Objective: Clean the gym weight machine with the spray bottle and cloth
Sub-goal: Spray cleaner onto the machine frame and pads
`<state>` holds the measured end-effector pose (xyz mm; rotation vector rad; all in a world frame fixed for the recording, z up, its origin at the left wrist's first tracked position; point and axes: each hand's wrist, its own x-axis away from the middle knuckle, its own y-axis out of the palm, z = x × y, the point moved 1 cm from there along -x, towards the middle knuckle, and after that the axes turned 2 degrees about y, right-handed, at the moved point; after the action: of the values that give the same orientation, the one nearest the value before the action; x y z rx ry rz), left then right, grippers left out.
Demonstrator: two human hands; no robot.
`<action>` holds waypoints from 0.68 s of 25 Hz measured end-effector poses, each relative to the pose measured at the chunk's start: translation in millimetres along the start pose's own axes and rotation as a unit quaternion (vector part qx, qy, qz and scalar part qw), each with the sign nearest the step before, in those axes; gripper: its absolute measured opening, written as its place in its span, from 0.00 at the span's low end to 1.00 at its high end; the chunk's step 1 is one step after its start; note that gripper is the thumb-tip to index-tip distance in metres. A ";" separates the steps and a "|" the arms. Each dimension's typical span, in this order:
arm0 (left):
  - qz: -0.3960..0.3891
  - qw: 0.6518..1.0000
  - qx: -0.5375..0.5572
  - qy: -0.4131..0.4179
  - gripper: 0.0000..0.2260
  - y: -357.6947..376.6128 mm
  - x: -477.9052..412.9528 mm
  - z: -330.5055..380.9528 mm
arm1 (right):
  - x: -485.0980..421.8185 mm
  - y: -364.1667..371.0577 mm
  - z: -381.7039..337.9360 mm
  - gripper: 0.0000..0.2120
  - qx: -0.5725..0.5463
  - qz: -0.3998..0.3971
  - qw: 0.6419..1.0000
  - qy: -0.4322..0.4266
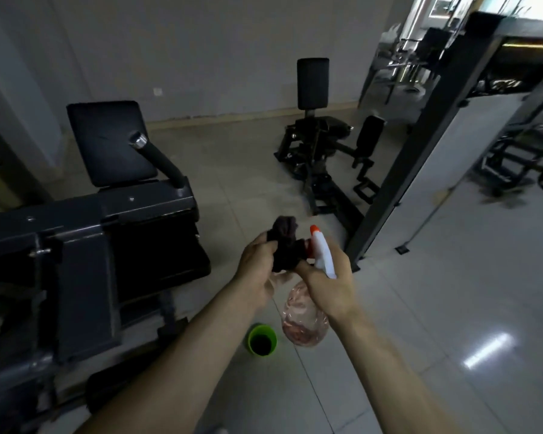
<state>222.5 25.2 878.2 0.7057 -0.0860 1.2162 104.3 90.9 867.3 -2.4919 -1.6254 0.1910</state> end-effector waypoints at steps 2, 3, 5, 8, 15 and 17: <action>-0.007 0.998 -0.006 -0.061 0.16 8.0 -21.8 -10.8 | -18.9 -11.9 14.2 0.05 -0.005 0.005 1.000 -0.005; -0.013 0.997 0.003 -0.069 0.17 11.2 -33.9 -14.2 | -31.3 -15.0 21.9 0.05 -0.011 -0.003 1.000 -0.005; -0.017 0.999 0.015 -0.039 0.15 19.4 -66.5 -17.6 | -66.2 -20.1 35.0 0.06 -0.002 -0.039 0.999 -0.011; 0.008 0.999 0.005 0.052 0.12 30.1 -109.2 -15.5 | -117.8 -27.6 38.6 0.06 0.012 -0.088 0.996 -0.031; 0.188 0.965 0.185 0.000 0.09 55.3 -254.9 48.9 | -285.5 -56.7 6.5 0.01 0.030 -0.136 0.989 -0.048; 0.221 0.958 0.183 -0.031 0.12 55.2 -278.3 65.1 | -329.8 -54.1 -14.4 0.01 -0.008 -0.094 0.994 -0.056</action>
<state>90.3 -230.7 836.5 1.0866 -0.0735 1.6618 -73.7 -190.6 898.8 -2.3580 -1.9008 0.2997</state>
